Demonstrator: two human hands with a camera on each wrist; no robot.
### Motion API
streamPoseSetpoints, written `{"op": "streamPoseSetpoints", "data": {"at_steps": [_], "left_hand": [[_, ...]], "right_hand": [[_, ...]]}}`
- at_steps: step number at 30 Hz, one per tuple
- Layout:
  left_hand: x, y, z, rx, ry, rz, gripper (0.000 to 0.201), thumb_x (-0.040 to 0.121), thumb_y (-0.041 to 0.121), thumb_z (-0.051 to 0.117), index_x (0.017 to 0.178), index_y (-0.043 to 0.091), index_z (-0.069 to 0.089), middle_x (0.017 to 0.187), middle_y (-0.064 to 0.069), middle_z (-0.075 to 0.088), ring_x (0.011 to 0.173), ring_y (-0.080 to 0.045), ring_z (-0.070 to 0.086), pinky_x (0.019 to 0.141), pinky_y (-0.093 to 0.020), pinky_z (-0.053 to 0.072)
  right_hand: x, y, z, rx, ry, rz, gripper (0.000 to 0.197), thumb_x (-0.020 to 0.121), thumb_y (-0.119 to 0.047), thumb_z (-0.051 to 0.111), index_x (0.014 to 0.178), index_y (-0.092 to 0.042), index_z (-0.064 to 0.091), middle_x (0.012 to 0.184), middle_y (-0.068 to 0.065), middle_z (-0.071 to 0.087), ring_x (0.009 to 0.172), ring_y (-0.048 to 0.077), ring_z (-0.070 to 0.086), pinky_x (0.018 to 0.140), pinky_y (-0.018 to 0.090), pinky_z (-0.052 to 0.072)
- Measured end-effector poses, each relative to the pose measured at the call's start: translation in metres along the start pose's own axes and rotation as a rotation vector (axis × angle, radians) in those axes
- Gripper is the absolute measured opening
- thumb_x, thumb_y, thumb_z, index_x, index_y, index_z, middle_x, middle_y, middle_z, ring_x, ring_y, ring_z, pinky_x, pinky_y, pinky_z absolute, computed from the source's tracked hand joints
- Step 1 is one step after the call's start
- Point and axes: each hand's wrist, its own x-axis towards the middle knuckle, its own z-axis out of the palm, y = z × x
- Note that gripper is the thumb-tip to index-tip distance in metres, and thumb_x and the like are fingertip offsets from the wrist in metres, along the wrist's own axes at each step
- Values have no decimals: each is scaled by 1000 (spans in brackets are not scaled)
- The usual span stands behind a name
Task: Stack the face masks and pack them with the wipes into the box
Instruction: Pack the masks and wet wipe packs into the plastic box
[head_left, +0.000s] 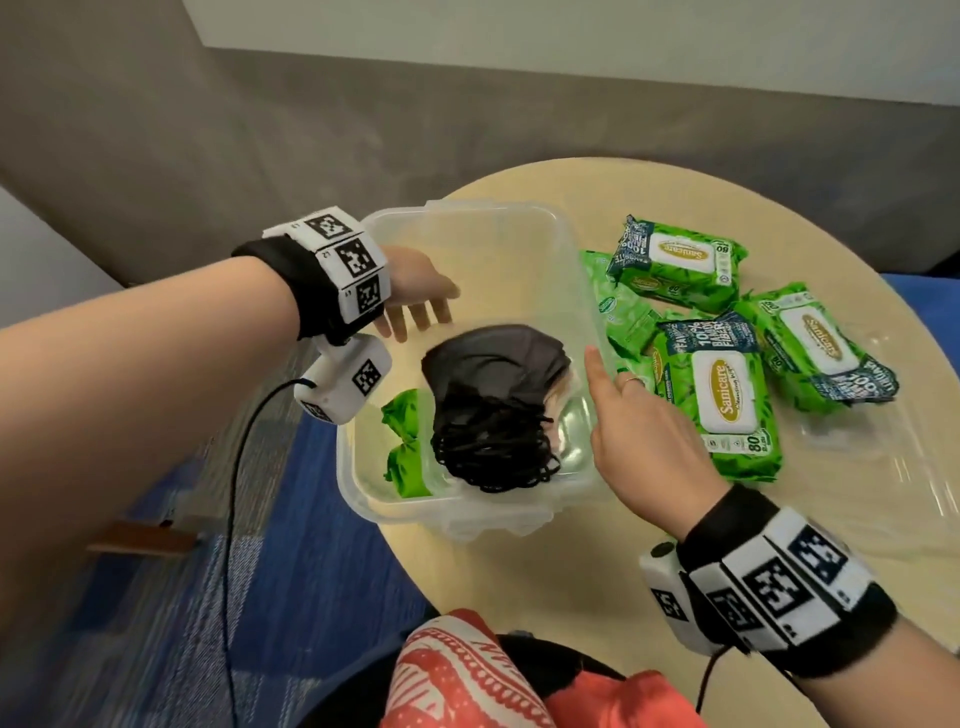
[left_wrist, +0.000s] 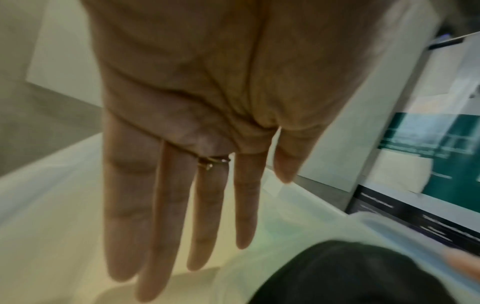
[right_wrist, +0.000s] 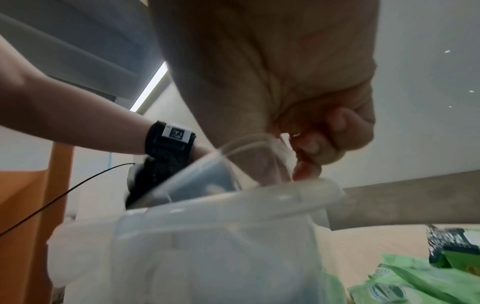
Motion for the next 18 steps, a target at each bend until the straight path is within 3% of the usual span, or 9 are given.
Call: {"op": "streamPoseSetpoints", "data": {"at_steps": [3,5,8,11,15,18], "left_hand": [[-4,8,6,112,-89,90,25,89,19,60,112,12,63,103,-7,66,83,-25,64,72,-33,54],[-6,13,16,217,-177,136,37,82,10,68,118,15,61,107,-12,68,87,-24,66,77,-33,57],[-10,23,31,375,-216,185,52,76,17,74,124,18,55,106,-10,69,90,-24,67,83,-34,56],[-11,30,45,588,-115,262,63,70,30,77,125,15,51,114,-7,61,101,-24,59,88,-34,50],[-10,37,64,808,75,409,102,62,38,81,144,20,24,138,-11,27,126,-28,33,99,-34,36],[-9,39,83,922,170,394,99,66,36,77,145,21,19,142,-12,20,126,-28,32,88,-34,40]], "right_hand": [[-1,-4,5,-110,-11,10,62,92,-2,30,148,-8,5,130,22,33,98,33,51,74,35,37],[1,-2,5,-115,4,32,59,92,-6,33,148,-11,12,130,21,29,103,34,48,83,38,39],[4,5,2,-129,9,31,62,92,-18,42,147,-17,13,146,18,12,122,34,34,95,42,34],[3,10,2,-119,-30,-4,68,94,-32,44,148,-21,6,156,-1,-16,132,33,23,100,47,30],[3,14,5,-83,-60,-27,70,95,-38,42,149,-23,-1,155,-9,-19,136,31,19,104,49,28],[4,17,4,-72,-75,-35,70,95,-39,41,149,-24,0,155,-9,-19,136,31,19,104,49,28]]}}
